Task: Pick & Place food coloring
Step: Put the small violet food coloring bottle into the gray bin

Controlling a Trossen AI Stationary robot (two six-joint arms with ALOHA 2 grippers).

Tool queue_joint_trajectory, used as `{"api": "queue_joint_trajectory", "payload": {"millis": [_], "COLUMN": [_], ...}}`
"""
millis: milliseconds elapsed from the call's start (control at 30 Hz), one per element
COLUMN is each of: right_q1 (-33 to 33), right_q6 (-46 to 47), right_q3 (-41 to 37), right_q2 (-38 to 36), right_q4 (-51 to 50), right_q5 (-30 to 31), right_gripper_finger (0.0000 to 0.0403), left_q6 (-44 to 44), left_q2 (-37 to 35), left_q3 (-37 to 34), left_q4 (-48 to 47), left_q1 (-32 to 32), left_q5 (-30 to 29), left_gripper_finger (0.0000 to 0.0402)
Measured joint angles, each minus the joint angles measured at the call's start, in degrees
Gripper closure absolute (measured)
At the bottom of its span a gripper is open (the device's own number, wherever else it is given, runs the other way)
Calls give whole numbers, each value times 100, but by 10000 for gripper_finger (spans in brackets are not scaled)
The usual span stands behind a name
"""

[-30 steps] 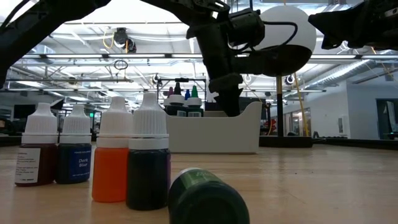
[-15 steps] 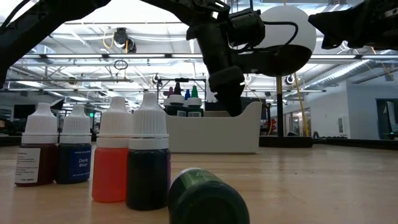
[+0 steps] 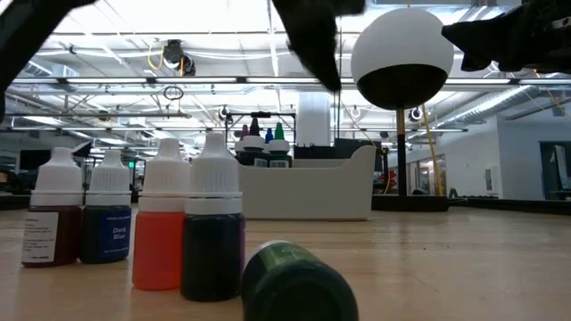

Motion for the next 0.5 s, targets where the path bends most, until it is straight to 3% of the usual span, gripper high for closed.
{"api": "queue_joint_trajectory", "payload": {"millis": [133,267,367,500], "right_q1": [0,0,0,2], "right_q6": [0,-41,-43,-44], "right_q3": [-1,-1,1,-1], "right_q2": [0,7,4,4], "right_q4": [0,-99,-127,-125], "right_q5": [4,53,167,162], "right_gripper_finger": [403,403,403,403], "left_q6": [-358,-951,-1276,-1955], "left_q2": [-935,-2114,-3233,-4906], "left_q3": [216,-156,-907,-2816], "left_q4": [-1182,-1808,-1457,3], "left_q1": [-260,-576,-905,-1285], "left_q5": [-65,-285,-626,-751], "left_gripper_finger": [259,259,261,277]}}
